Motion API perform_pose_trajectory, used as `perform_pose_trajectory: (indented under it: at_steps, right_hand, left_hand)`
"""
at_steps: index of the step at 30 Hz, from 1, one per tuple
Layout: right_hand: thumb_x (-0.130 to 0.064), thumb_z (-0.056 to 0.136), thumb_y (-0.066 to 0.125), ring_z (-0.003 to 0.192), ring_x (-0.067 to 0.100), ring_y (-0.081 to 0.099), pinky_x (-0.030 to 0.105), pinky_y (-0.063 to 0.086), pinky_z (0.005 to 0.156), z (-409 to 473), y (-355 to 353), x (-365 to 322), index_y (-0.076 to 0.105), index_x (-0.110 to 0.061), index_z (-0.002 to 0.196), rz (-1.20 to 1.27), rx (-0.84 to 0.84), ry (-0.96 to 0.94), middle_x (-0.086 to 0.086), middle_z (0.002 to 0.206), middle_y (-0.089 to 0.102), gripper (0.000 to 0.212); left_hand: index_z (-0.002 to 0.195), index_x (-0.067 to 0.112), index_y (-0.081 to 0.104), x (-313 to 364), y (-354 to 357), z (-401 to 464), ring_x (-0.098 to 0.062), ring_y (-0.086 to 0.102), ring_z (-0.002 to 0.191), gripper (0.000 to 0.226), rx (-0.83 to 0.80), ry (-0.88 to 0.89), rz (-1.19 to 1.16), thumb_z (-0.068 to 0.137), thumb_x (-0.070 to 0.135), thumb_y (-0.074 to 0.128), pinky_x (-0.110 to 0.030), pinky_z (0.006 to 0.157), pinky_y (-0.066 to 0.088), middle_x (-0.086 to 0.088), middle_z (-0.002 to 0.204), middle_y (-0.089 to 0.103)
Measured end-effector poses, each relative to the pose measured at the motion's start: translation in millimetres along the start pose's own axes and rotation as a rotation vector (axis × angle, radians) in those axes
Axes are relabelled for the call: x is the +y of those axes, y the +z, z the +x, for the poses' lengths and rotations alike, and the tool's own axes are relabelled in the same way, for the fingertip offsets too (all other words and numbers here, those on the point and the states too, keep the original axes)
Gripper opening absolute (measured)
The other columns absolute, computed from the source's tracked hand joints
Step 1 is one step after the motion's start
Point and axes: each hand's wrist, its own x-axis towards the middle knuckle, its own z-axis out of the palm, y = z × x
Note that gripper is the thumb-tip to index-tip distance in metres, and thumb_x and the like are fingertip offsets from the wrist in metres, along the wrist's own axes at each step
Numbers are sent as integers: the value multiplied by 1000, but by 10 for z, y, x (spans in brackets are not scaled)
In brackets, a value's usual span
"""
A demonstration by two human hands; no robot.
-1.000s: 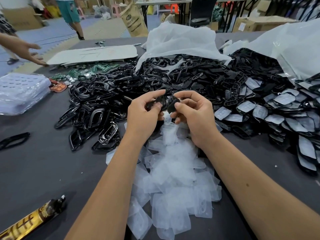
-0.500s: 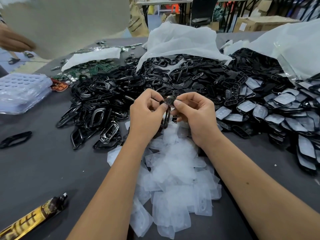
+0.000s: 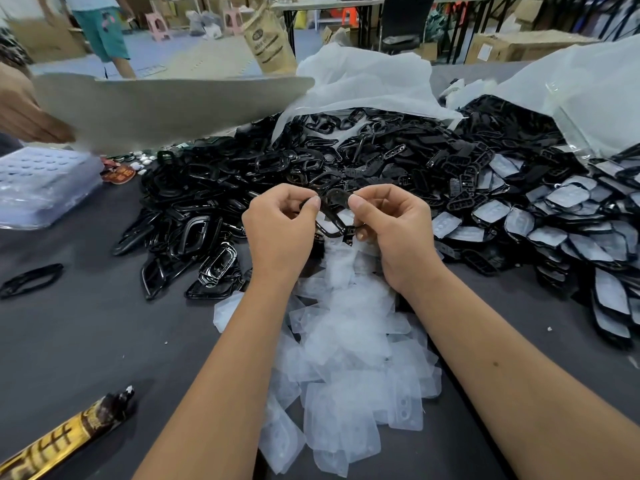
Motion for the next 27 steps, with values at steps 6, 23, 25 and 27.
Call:
perform_pose_trajectory:
  at_steps: [6, 23, 25, 27]
  right_hand:
    - [-1, 91, 76, 54, 14, 54, 24, 48, 51, -12, -8, 14, 72, -5, 86, -59, -30, -49, 3, 65, 64, 8]
    - [-3, 88, 77, 53, 10, 61, 23, 51, 47, 4, 17, 118, 76, -14, 83, -412, -8, -235, -2, 72, 71, 11]
    - [-3, 88, 77, 55, 10, 61, 23, 51, 47, -1, 23, 113, 76, -14, 83, -408, -12, -232, -1, 73, 70, 12]
    - [-3, 89, 76, 56, 10, 61, 23, 50, 47, -3, 24, 106, 76, -12, 84, -417, -12, -228, 0, 73, 70, 11]
  left_hand:
    - [84, 12, 66, 2, 7, -16, -18, 75, 57, 11, -6, -104, -106, 92, 9, 73, -32, 59, 57, -8, 76, 72]
    - [89, 5, 71, -37, 24, 10, -28, 78, 70, 8, -136, -199, -244, 95, 2, 66, -46, 77, 65, -15, 80, 76]
    - [88, 8, 71, -42, 20, 10, -27, 77, 68, 9, -133, -200, -241, 95, 4, 68, -47, 77, 65, -11, 78, 76]
    - [87, 8, 72, -47, 20, 8, -26, 77, 68, 9, -132, -200, -240, 95, 5, 68, -49, 78, 65, -10, 77, 75]
